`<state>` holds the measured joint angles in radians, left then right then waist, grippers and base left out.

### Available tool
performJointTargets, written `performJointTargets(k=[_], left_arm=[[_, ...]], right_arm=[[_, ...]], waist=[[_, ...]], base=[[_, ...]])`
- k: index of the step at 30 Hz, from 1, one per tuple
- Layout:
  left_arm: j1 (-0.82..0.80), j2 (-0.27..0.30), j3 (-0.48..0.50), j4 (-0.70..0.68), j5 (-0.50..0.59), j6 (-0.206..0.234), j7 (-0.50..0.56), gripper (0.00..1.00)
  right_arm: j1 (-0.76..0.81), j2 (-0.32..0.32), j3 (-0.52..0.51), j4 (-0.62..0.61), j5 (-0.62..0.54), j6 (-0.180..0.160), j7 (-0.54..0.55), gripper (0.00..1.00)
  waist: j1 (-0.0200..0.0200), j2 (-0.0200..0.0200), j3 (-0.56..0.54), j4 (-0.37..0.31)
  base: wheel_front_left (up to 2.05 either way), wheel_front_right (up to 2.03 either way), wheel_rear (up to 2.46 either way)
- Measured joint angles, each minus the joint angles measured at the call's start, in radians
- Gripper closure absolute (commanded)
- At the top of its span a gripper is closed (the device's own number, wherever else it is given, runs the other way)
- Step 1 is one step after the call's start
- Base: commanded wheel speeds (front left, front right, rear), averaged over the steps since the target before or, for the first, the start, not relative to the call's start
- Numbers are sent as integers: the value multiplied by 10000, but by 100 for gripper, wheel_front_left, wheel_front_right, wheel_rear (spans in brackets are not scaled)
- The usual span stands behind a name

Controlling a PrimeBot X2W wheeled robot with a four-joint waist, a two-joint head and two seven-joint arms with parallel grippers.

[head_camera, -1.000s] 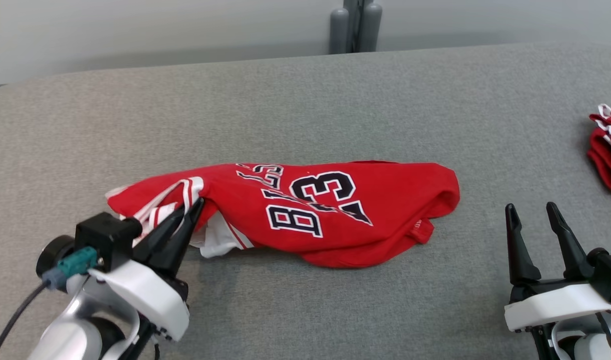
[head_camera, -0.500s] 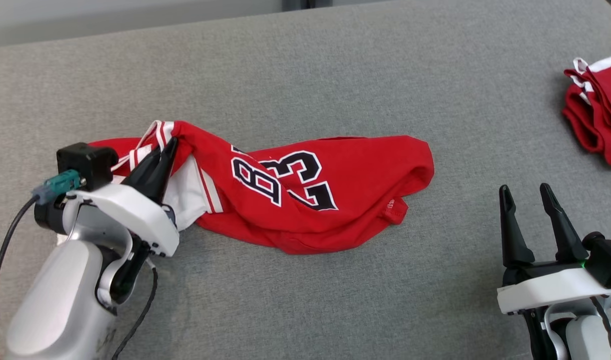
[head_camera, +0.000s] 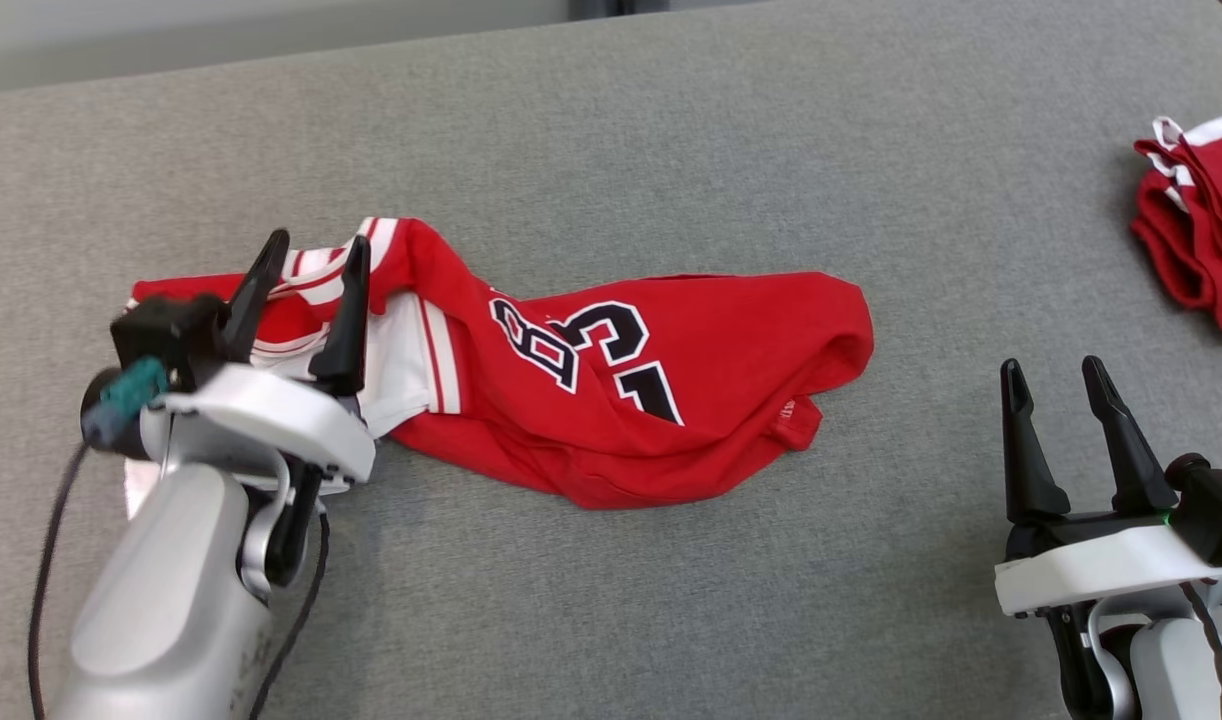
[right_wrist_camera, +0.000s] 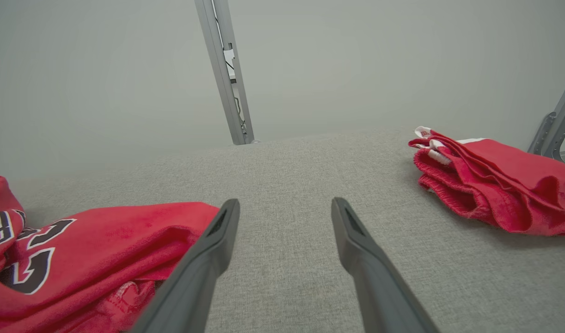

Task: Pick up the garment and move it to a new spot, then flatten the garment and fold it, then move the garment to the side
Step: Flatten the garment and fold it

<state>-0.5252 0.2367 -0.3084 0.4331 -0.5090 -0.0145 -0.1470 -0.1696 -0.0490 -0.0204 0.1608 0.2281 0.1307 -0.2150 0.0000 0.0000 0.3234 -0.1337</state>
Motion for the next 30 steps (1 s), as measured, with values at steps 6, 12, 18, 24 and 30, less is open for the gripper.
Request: performJointTargets(k=[6,12,18,24,30], left_arm=[[935,-79,336,-681,320,696,-945,0],[2115,-58,920,-1779,596,1302,-1131,0],[3396,-50,1413,-2738,821,1565,-1147,0],[4405,-13,1519,-3348,1160,1622,-1162,0],[4928,10,1453,-3567,1373,1653,-1162,0]], right_arm=[[117,2,-35,-61,-157,0,52,0],[230,0,-54,-155,-389,0,226,0],[537,2,-90,-263,-520,0,410,0],[888,2,-140,-458,-621,0,681,0],[1098,-15,-182,-713,-700,0,915,0]], waist=[[0,0,-273,348],[-1,0,-625,715],[0,0,-1118,981],[0,0,-1590,1175],[0,0,-1842,1199]], base=[[0,0,0],[0,0,0],[0,0,0],[0,0,0],[0,0,0]])
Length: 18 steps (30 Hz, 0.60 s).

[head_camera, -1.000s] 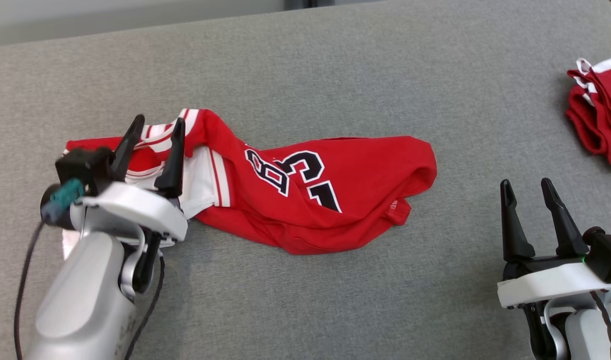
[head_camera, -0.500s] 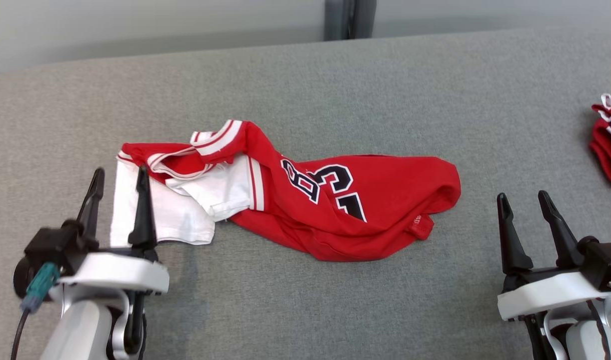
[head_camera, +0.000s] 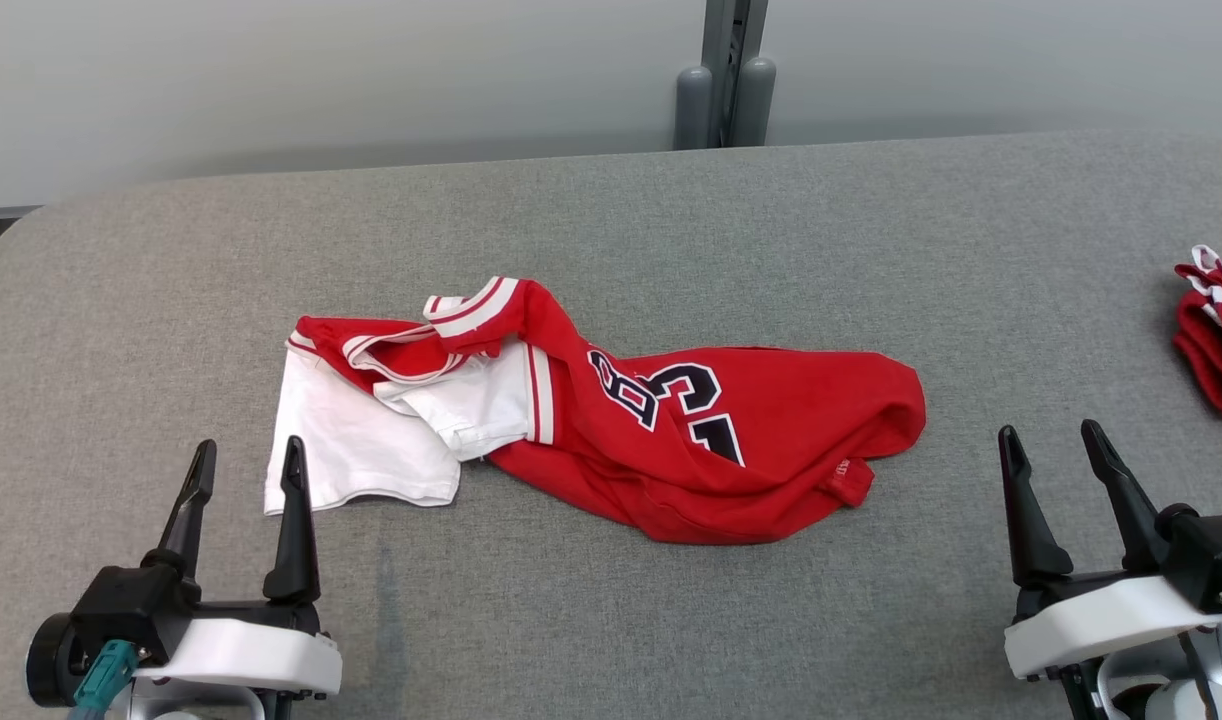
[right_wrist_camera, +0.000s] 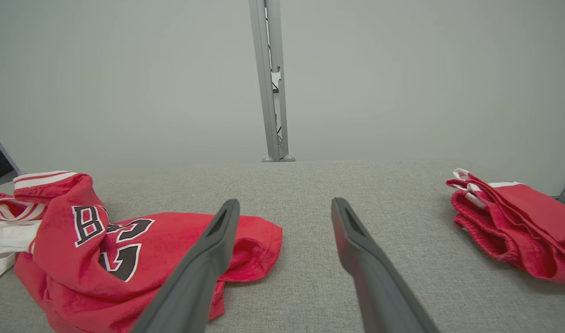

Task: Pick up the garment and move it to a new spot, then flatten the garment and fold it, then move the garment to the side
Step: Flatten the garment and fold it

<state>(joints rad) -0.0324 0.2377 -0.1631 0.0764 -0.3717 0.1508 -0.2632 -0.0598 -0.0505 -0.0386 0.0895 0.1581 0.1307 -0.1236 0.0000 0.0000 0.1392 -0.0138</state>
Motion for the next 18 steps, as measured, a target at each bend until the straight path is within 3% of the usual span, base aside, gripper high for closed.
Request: performJointTargets(k=[18], left_arm=[[80,-27,-242,-194,8,121,163,0]], right_arm=[[139,-42,13,-196,-121,0,207,0]], waist=[[0,0,32,154]], base=[[0,0,0]])
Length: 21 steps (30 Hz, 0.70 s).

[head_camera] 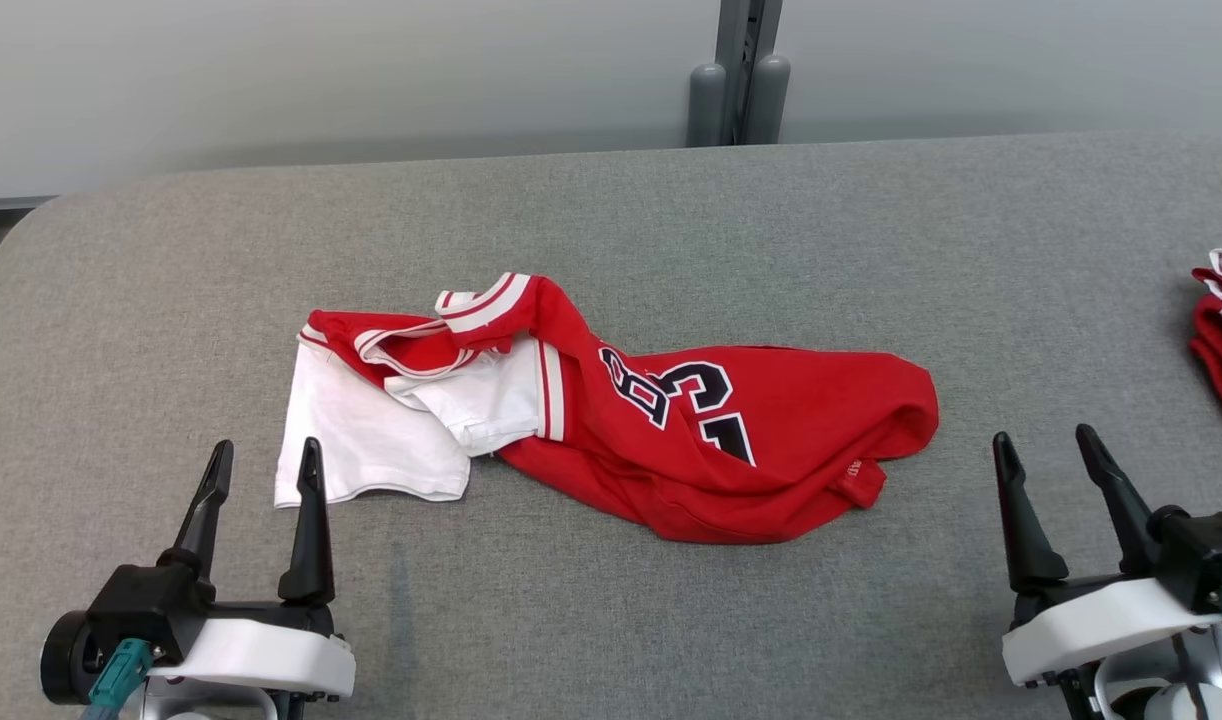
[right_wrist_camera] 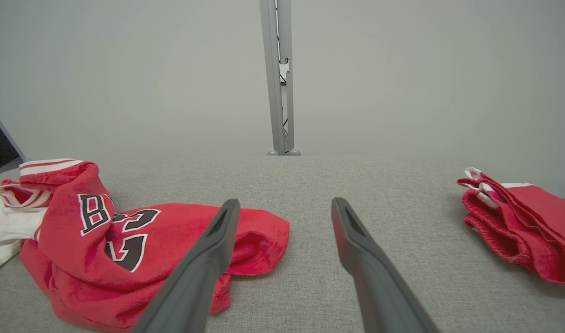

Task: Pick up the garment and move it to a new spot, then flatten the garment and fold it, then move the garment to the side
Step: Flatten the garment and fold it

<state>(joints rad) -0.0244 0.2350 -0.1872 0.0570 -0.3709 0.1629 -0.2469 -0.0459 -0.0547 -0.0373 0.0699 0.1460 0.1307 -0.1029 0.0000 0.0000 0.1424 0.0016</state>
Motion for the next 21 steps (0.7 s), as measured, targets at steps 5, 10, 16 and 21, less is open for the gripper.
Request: performJointTargets(k=[5,10,16,21], left_arm=[[-19,0,-77,-119,0,25,19,0],[-160,-33,-169,-184,0,27,59,0],[-481,-167,-272,-169,0,-8,23,0],[-691,-238,-318,-31,0,-67,-23,0]], right_arm=[[-22,-268,389,293,-270,0,228,0],[-175,-487,1057,1016,-360,0,339,0],[-758,-548,1459,2301,-305,0,199,0],[-1391,-596,1837,3212,-336,0,-69,0]], waist=[[0,0,145,85],[0,0,424,213],[0,0,830,433],[0,0,1116,607]], base=[[0,0,0],[0,0,0],[0,0,0],[0,0,0]])
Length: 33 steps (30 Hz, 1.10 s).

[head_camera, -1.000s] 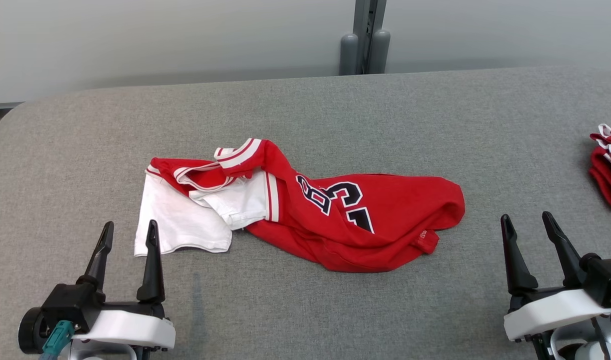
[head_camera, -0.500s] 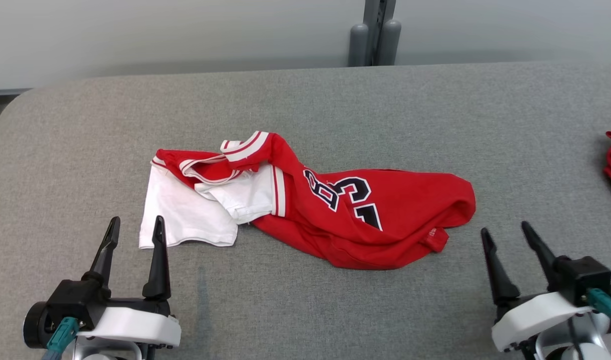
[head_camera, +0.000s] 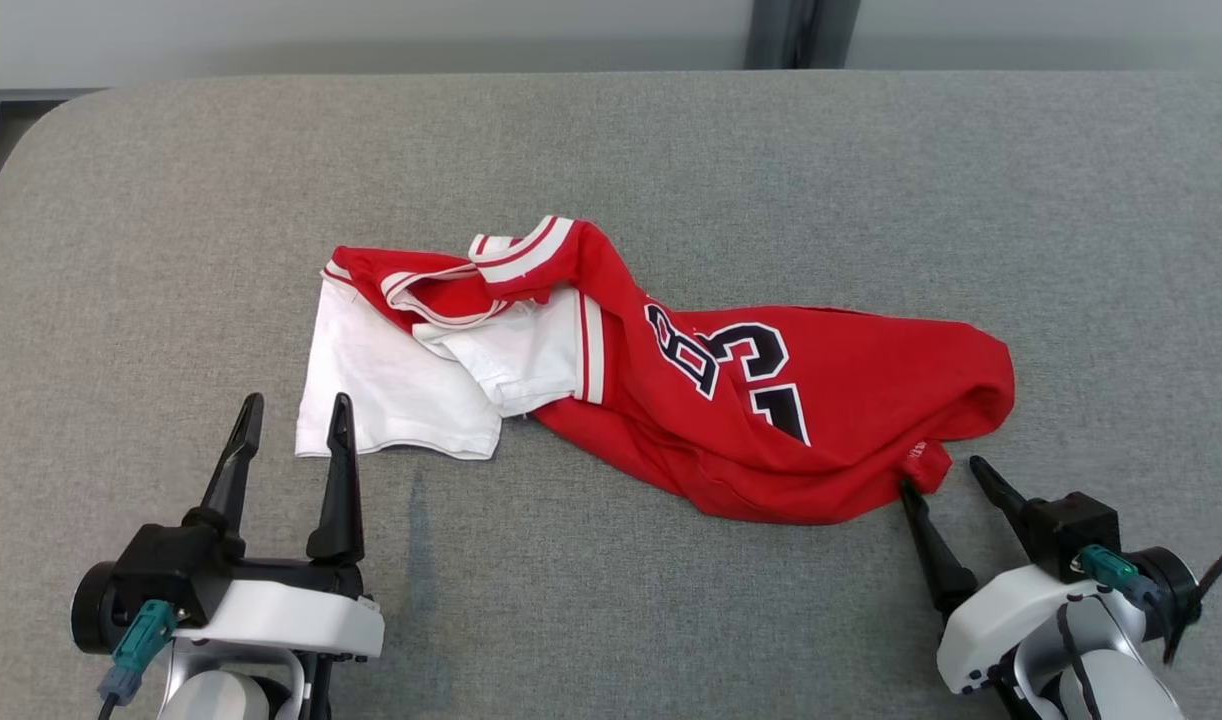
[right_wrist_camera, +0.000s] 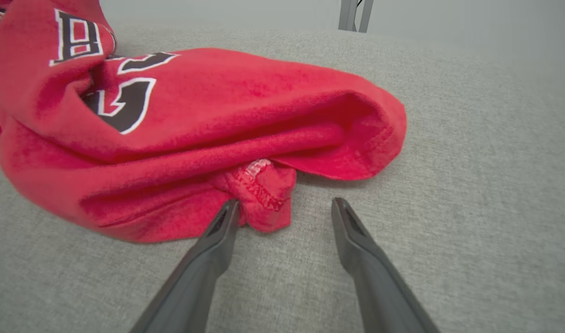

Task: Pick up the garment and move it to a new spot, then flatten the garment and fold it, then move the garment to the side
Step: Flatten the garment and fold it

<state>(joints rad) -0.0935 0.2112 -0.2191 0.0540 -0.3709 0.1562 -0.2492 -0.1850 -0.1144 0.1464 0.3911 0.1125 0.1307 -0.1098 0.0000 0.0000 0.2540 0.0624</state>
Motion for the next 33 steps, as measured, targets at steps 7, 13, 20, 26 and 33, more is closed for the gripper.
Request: performJointTargets(k=[7,13,20,26,33], left_arm=[[-180,-82,10,230,-2,-119,-79,0],[-189,-115,84,353,-2,-188,-107,0],[-194,-113,190,397,0,-278,-123,0],[-277,-98,249,410,2,-324,-125,0],[-354,-100,272,447,13,-397,-125,0]], right_arm=[[-577,-79,257,750,188,0,-439,100],[-514,-50,-313,543,560,2,-846,100],[11,150,-1365,-447,905,2,-886,100],[328,301,-2347,-1070,1126,2,-652,100],[469,476,-2974,-531,1576,2,-384,95]], waist=[[0,0,190,91],[0,0,153,-19],[0,0,66,-300],[0,0,74,-508],[0,0,108,-550]], base=[[0,0,0],[0,0,0],[0,0,0],[0,0,0],[0,0,0]])
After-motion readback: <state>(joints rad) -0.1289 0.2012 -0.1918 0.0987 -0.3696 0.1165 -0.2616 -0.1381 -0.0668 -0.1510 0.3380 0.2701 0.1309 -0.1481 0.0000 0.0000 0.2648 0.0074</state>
